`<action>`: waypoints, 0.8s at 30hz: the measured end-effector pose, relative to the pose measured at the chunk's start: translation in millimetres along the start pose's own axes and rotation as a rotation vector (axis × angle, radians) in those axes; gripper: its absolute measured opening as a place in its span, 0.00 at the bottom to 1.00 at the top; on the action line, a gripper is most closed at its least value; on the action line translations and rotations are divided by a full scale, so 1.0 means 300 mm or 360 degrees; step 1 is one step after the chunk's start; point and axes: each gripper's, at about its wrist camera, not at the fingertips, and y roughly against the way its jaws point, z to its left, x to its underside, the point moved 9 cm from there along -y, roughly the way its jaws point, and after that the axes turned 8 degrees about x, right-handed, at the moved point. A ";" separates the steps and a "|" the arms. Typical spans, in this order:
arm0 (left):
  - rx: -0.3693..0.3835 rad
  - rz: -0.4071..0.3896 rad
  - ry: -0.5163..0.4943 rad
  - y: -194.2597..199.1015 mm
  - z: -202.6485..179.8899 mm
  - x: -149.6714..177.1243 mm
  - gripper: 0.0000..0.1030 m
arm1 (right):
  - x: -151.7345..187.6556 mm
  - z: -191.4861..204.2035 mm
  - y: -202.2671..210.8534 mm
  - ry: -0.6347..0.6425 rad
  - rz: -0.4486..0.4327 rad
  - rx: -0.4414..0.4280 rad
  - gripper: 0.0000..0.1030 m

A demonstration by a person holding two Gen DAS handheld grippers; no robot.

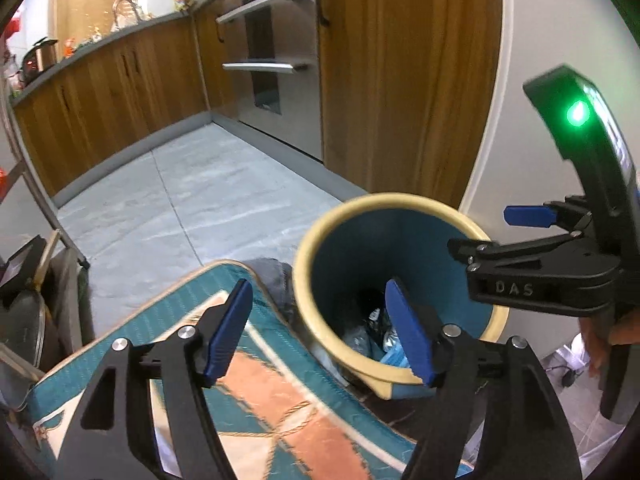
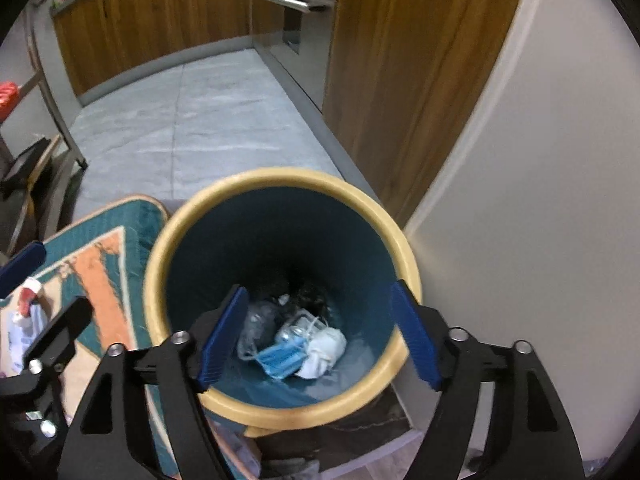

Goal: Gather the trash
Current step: 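Move both tools back over the trash on the cushion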

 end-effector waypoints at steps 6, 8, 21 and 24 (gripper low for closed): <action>-0.0063 -0.0084 0.0024 0.122 0.078 -0.021 0.79 | -0.034 0.086 0.067 0.0039 -0.0101 -0.0038 0.86; -0.0085 -0.0105 0.0028 0.159 0.105 -0.023 0.82 | -0.044 0.115 0.089 0.0051 -0.0137 -0.0053 0.89; -0.0240 -0.0194 0.0048 0.384 0.289 0.011 0.91 | -0.073 0.347 0.191 0.0103 -0.0222 -0.0136 0.94; -0.0296 -0.0187 0.0081 0.442 0.370 0.045 0.92 | -0.072 0.423 0.218 0.0141 -0.0238 -0.0168 0.94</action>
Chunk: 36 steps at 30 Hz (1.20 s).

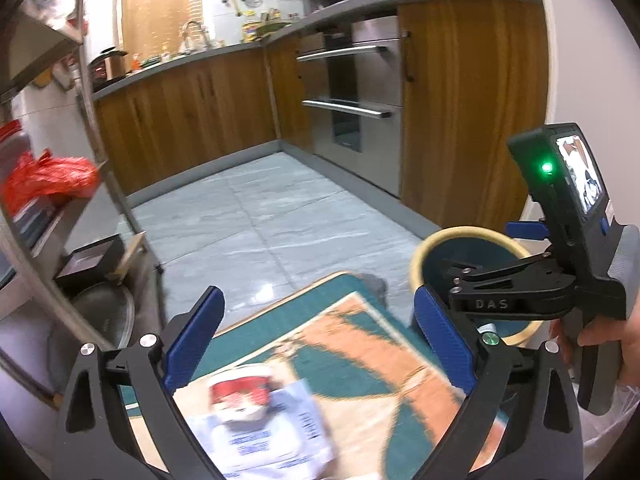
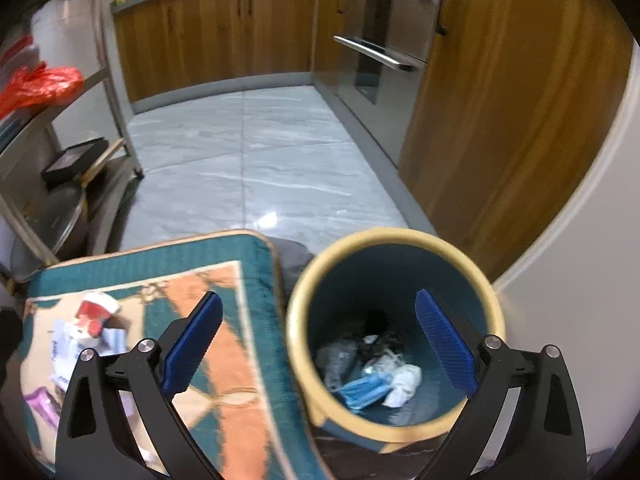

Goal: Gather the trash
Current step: 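Move both tools back over the trash on the cushion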

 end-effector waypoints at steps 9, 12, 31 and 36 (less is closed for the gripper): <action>-0.0210 0.0033 0.0251 0.149 0.345 0.106 0.94 | 0.002 0.227 0.035 0.0085 0.0000 -0.0100 0.94; -0.0274 0.0050 0.0341 0.190 0.450 0.147 0.94 | 0.018 0.304 0.030 0.0137 0.0022 -0.0125 0.94; -0.0471 0.0308 0.0535 0.137 0.731 0.363 0.94 | 0.082 0.691 -0.098 0.0290 0.0209 -0.0384 0.94; -0.0447 0.0339 0.0516 0.089 0.742 0.371 0.94 | 0.112 0.790 -0.138 0.0332 0.0291 -0.0457 0.94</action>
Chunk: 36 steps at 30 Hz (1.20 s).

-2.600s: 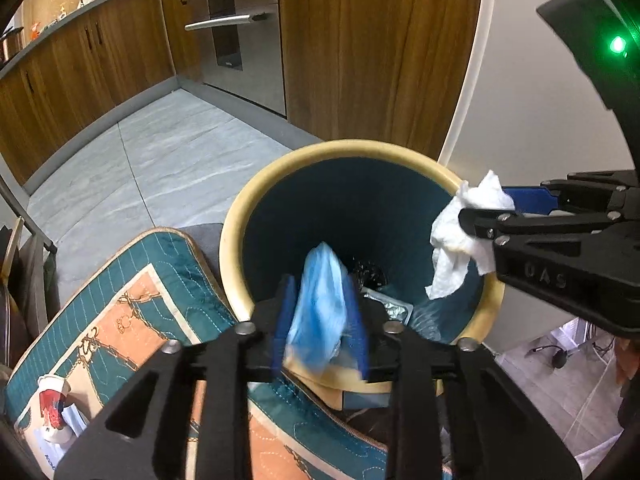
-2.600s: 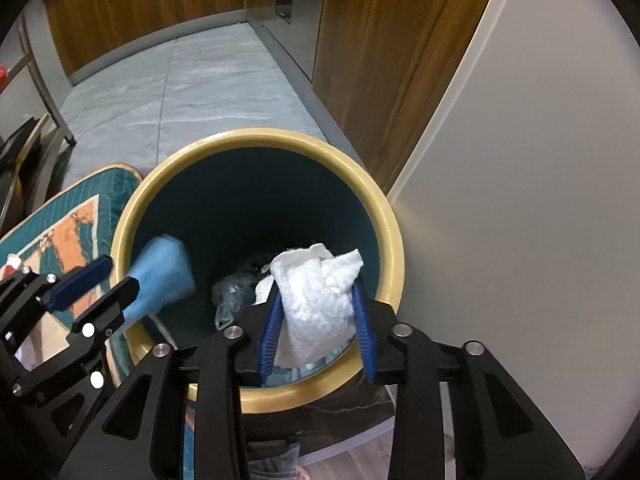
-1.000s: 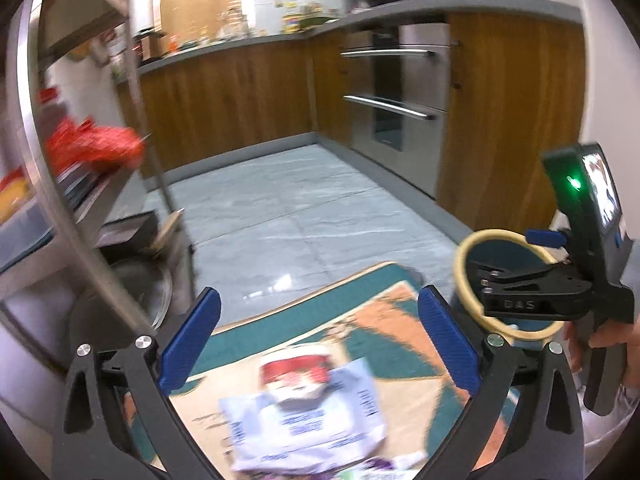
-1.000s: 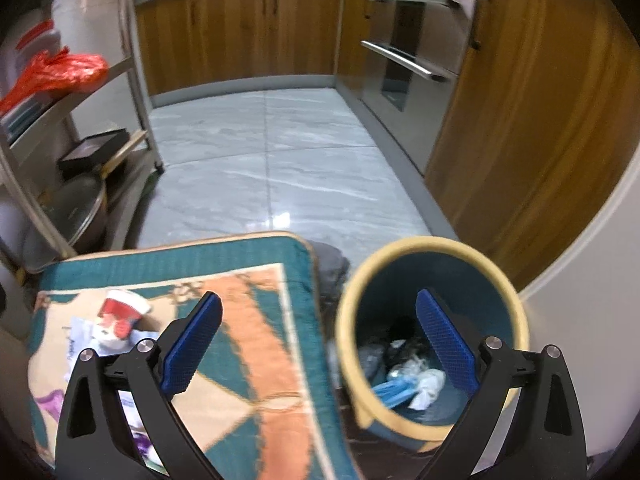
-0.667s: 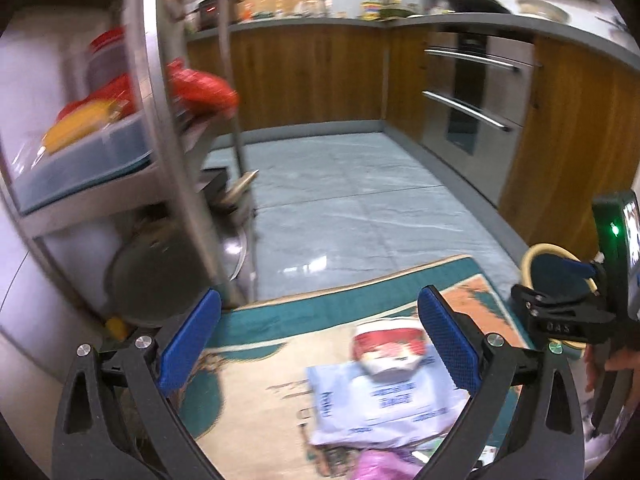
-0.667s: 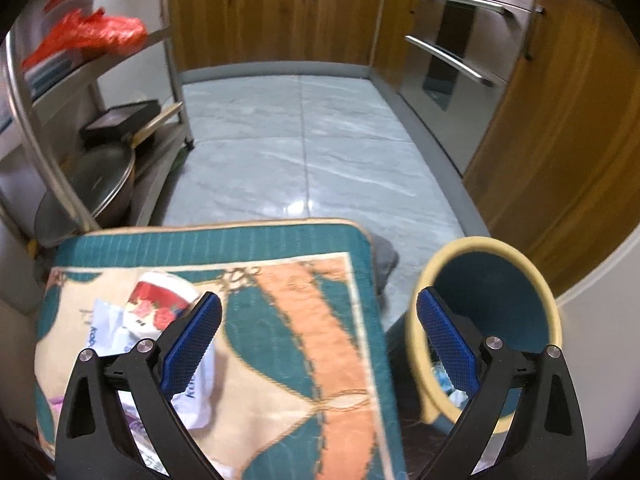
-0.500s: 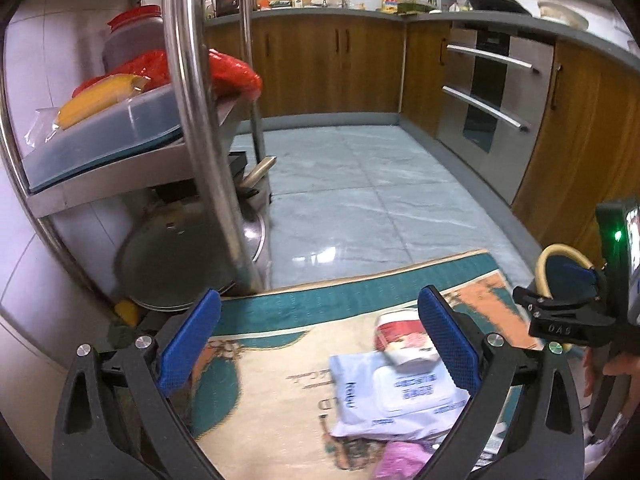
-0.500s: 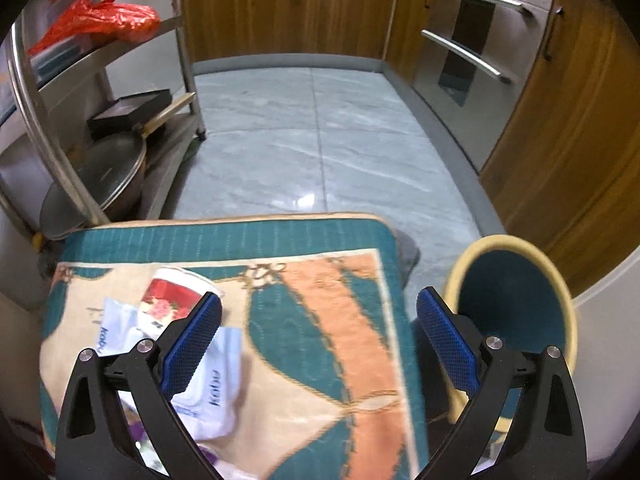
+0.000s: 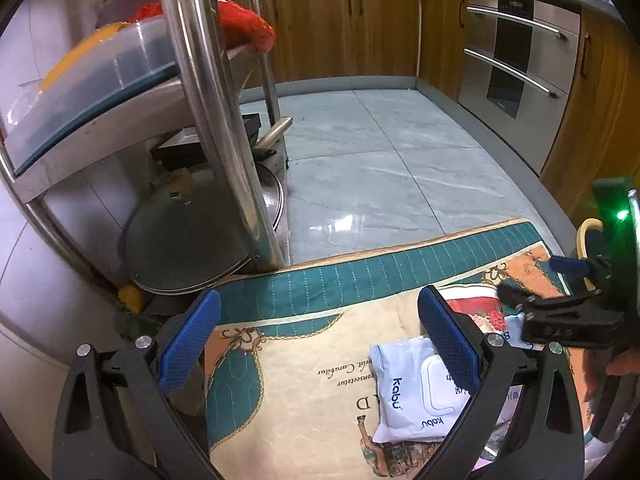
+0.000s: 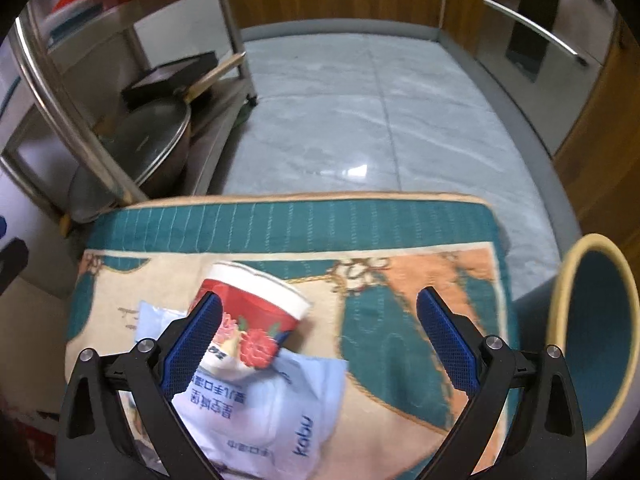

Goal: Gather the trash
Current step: 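Move both tools back over the trash on the cushion, then grasp the red-and-white paper cup with the right tool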

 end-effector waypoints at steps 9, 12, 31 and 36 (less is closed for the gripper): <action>0.0058 0.0008 0.0030 -0.041 0.019 -0.017 0.94 | 0.027 0.123 -0.094 0.0085 0.0122 -0.0076 0.94; 0.0061 0.0003 0.0047 -0.042 0.029 -0.020 0.94 | 0.032 0.154 -0.104 0.0118 0.0129 -0.0085 0.93; 0.0106 -0.0004 0.0072 -0.044 0.015 -0.034 0.94 | 0.024 0.124 -0.115 -0.0025 0.0219 -0.0142 0.78; 0.0100 0.0006 0.0082 -0.049 0.020 -0.029 0.94 | 0.053 0.158 -0.136 0.0042 0.0288 -0.0137 0.84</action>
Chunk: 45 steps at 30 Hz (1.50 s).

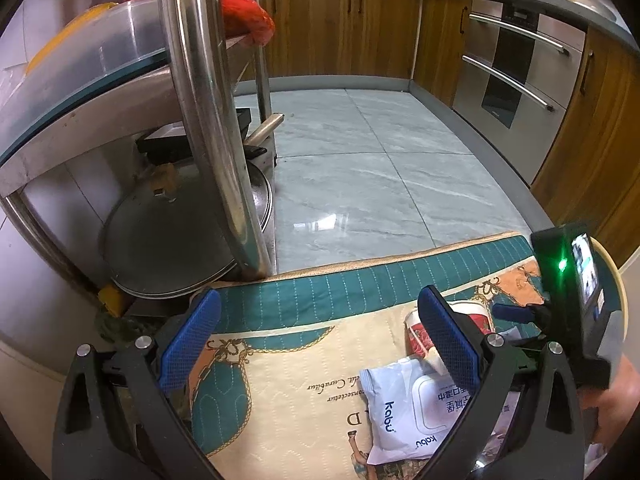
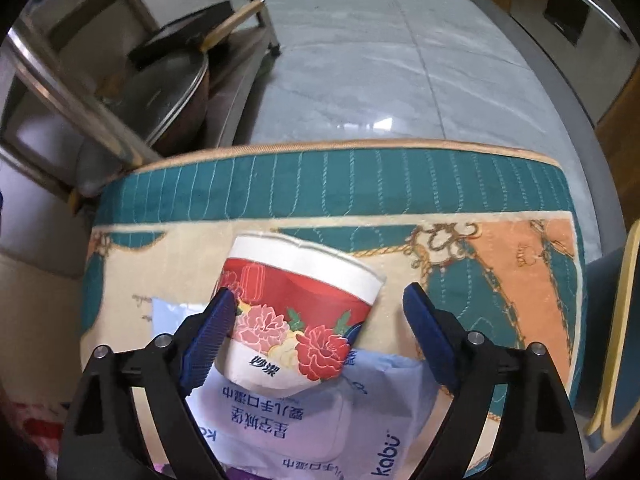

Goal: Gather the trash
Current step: 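Grasp the red-and-white paper cup with the right tool, then lift the paper cup with the right tool while the left tool grasps the Kabu wipes pack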

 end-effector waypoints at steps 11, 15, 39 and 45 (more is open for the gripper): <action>0.0019 -0.0008 0.0001 0.000 -0.007 -0.007 0.94 | -0.012 0.054 0.053 0.0164 -0.0132 0.0034 0.46; 0.0020 -0.0016 0.0004 0.010 -0.012 -0.011 0.94 | -0.028 0.042 0.091 0.0157 -0.0185 -0.0001 0.36; 0.0153 0.0156 -0.0232 -0.009 -0.336 0.118 0.94 | 0.030 -0.314 0.514 -0.0032 -0.0535 0.0067 0.16; 0.0240 0.0302 -0.0377 -0.098 -0.547 0.195 0.93 | 0.057 -0.489 0.557 -0.0103 -0.0574 0.0157 0.16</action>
